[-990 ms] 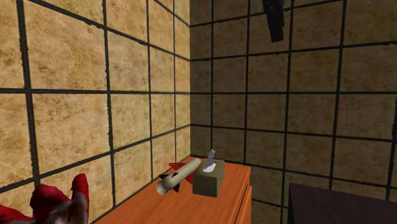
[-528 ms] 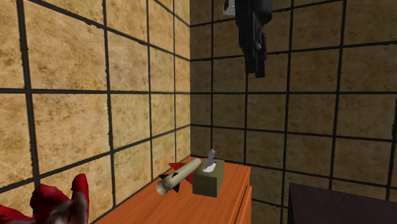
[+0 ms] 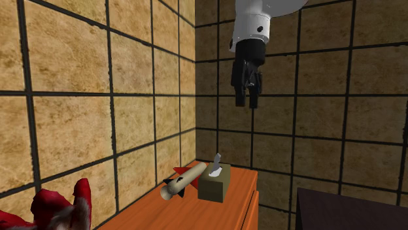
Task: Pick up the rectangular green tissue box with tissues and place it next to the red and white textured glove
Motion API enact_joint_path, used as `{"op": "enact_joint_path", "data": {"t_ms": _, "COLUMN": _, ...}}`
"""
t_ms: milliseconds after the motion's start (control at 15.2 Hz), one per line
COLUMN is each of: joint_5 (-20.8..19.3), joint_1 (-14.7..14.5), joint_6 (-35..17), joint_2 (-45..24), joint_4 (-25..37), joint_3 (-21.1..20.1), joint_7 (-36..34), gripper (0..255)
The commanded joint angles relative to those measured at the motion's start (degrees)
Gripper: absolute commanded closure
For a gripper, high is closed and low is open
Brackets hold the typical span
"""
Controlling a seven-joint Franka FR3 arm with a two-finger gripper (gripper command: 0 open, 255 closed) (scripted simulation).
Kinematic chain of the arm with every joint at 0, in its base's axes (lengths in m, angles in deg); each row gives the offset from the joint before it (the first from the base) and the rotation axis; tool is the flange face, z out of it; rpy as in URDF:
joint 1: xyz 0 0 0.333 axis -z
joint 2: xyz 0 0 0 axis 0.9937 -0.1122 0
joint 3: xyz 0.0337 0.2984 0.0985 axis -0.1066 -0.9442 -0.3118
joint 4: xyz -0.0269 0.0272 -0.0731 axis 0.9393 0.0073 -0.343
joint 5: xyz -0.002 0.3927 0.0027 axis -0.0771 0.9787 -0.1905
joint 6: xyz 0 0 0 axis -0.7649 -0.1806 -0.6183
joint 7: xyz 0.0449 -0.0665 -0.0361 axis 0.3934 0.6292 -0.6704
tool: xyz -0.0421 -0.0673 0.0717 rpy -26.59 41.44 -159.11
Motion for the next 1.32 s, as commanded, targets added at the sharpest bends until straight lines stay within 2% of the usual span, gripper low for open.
{"op": "enact_joint_path", "data": {"t_ms": 0, "joint_5": 2.87, "joint_1": -0.27, "joint_6": -3.74, "joint_2": -4.36, "joint_4": 1.25, "joint_3": 2.46, "joint_7": 3.12, "gripper": 0}}
{"op": "enact_joint_path", "data": {"t_ms": 264, "joint_5": 12.07, "joint_1": -1.14, "joint_6": -9.56, "joint_2": -13.84, "joint_4": 4.69, "joint_3": 6.53, "joint_7": 11.20, "gripper": 0}}
{"op": "enact_joint_path", "data": {"t_ms": 528, "joint_5": 24.87, "joint_1": -0.19, "joint_6": -12.49, "joint_2": -24.21, "joint_4": 9.88, "joint_3": 8.01, "joint_7": 21.37, "gripper": 0}}
{"op": "enact_joint_path", "data": {"t_ms": 858, "joint_5": 39.80, "joint_1": 5.31, "joint_6": -12.54, "joint_2": -36.86, "joint_4": 18.47, "joint_3": 5.36, "joint_7": 32.34, "gripper": 0}}
{"op": "enact_joint_path", "data": {"t_ms": 1254, "joint_5": 51.83, "joint_1": 13.52, "joint_6": -10.46, "joint_2": -50.75, "joint_4": 30.81, "joint_3": 0.66, "joint_7": 39.85, "gripper": 0}}
